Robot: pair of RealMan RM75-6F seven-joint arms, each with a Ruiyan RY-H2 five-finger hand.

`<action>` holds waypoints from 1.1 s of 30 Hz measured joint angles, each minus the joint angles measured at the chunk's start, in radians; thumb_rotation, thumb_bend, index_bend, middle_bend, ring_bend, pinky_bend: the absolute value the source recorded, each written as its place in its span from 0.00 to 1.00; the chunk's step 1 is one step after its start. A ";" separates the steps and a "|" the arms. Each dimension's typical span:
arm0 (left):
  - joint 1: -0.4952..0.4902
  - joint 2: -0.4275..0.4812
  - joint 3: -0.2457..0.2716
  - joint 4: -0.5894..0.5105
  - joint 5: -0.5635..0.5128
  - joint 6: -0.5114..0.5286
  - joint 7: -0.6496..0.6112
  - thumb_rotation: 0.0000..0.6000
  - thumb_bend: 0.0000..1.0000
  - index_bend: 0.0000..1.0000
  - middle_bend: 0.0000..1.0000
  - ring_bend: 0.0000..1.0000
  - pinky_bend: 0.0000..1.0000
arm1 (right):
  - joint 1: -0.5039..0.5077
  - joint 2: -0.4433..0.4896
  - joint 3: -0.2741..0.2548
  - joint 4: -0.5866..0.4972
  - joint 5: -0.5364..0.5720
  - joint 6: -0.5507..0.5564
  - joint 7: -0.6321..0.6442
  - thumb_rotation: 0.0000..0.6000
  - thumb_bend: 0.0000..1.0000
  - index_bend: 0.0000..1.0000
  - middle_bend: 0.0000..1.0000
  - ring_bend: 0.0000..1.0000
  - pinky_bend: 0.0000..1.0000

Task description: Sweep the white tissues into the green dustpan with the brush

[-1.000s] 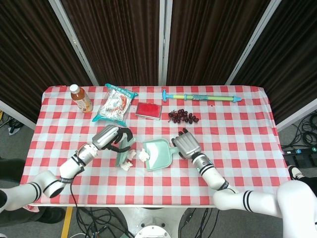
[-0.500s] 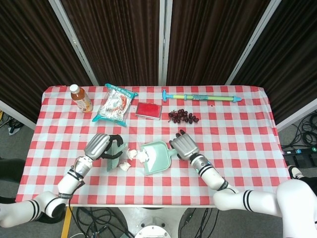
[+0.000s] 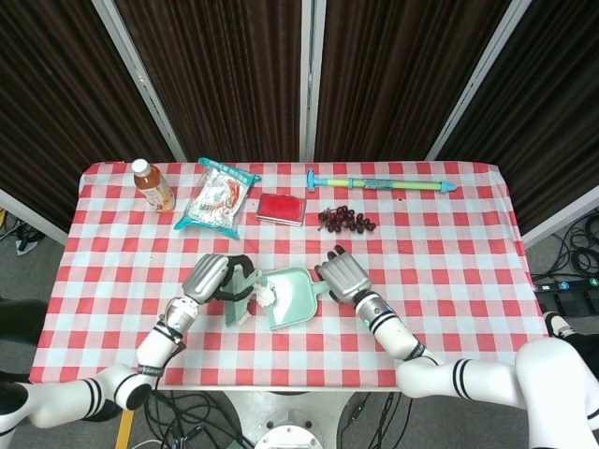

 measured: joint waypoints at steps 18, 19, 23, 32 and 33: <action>-0.086 -0.099 -0.083 0.071 -0.003 -0.086 -0.067 1.00 0.49 0.53 0.57 0.78 0.85 | -0.019 -0.016 0.011 0.021 -0.006 -0.002 0.070 1.00 0.38 0.63 0.54 0.24 0.17; -0.089 -0.102 -0.084 0.073 -0.001 -0.088 -0.077 1.00 0.49 0.53 0.57 0.78 0.85 | -0.020 -0.016 0.012 0.023 -0.009 -0.004 0.077 1.00 0.38 0.63 0.55 0.24 0.17; -0.099 -0.107 -0.090 0.080 0.006 -0.100 -0.126 1.00 0.49 0.53 0.57 0.78 0.85 | -0.027 -0.015 0.018 0.026 -0.022 -0.014 0.119 1.00 0.39 0.63 0.55 0.24 0.17; -0.109 -0.101 -0.096 0.101 0.029 -0.107 -0.240 1.00 0.49 0.53 0.58 0.78 0.84 | -0.045 -0.013 0.033 0.052 -0.088 -0.058 0.257 1.00 0.39 0.64 0.55 0.24 0.17; -0.105 -0.095 -0.097 0.099 0.028 -0.101 -0.241 1.00 0.49 0.53 0.58 0.78 0.84 | -0.046 -0.011 0.032 0.058 -0.103 -0.064 0.264 1.00 0.39 0.64 0.55 0.24 0.17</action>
